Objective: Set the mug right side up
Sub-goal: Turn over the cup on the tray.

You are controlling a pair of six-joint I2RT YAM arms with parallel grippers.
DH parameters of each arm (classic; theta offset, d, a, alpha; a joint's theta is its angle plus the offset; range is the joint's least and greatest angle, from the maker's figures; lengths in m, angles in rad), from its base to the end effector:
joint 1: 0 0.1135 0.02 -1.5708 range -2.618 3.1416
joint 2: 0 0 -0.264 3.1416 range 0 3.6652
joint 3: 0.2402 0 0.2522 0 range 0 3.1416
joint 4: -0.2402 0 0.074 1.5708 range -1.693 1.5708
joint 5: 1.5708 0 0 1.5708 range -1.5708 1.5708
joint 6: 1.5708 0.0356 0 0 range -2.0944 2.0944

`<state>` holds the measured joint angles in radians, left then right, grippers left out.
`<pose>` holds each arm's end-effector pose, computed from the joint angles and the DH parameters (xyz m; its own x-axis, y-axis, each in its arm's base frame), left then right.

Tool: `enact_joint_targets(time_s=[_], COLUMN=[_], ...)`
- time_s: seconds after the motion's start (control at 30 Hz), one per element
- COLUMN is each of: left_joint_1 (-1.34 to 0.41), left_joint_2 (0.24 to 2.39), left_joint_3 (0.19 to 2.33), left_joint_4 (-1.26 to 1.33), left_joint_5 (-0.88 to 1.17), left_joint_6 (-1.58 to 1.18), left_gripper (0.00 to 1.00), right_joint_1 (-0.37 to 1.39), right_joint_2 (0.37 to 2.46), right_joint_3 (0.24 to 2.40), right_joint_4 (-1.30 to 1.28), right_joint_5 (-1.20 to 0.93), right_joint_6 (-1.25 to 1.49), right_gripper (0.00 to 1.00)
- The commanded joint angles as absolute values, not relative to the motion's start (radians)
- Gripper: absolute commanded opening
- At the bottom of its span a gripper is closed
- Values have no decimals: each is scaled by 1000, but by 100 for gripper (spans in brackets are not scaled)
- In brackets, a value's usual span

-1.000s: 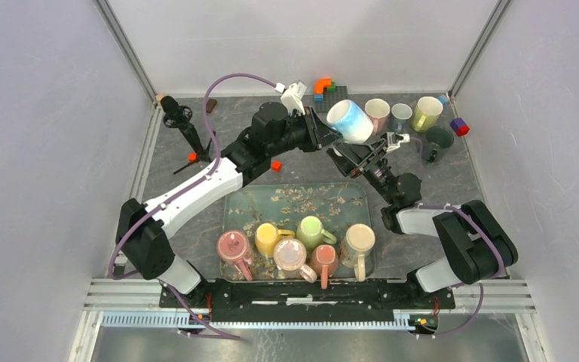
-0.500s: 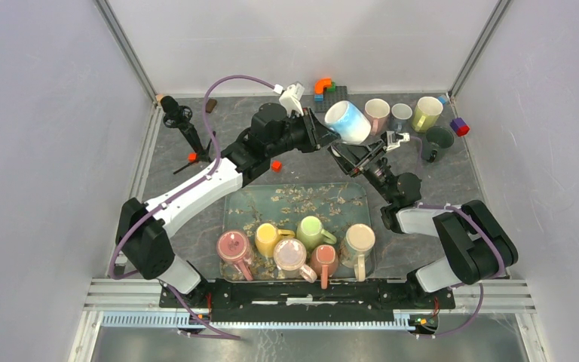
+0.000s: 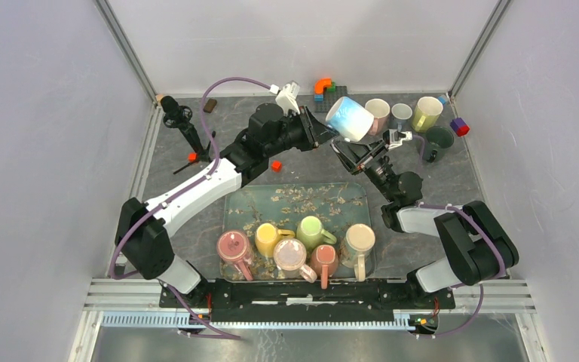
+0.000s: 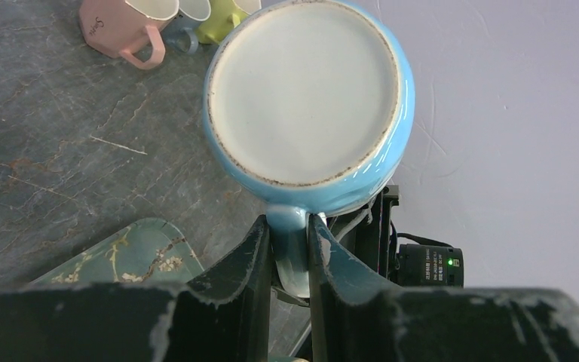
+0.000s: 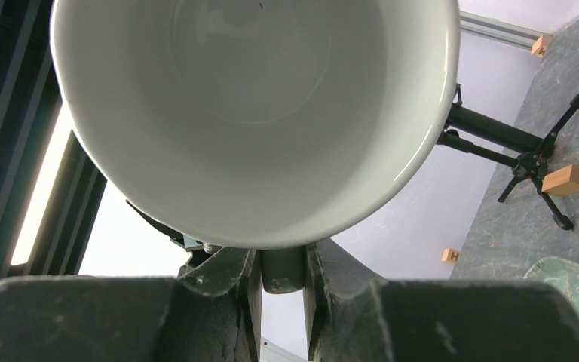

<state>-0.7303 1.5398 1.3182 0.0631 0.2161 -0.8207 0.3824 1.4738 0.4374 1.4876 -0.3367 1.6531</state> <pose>0.2716 -0.2534 0.3649 -0.6723 -0.3572 -0.6484 0.4657 0.4768 -0.7455 0.2439 0.1108 0.2429 -0.6592 0.7488 -0.0696 -0.3516 -0.2250 0.9087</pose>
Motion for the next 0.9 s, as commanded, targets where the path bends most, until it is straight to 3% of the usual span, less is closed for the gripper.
enact_joint_targets(time_s=[0.0,0.4,0.73,0.87], left_joint_1=[-753,-753,-753,-753], left_joint_2=[1486,1464,1417,1378], left_joint_3=[1328,1322,1284,1263], left_joint_4=[193,145,111,92], left_joint_5=[284,259,214,184], left_joint_6=[-826,-777,-728,-692], left_gripper=[3,55,89,99], right_joint_1=[383,383,383,383], right_joint_2=[1464,1401,1314,1269], right_joint_3=[468,449,451,453], right_joint_4=[1943,1834,1618,1502], right_joint_5=[-321,-328,-358,-373], right_joint_6=[1619,1537,1403,1329], right_gripper=[0,0,0,0])
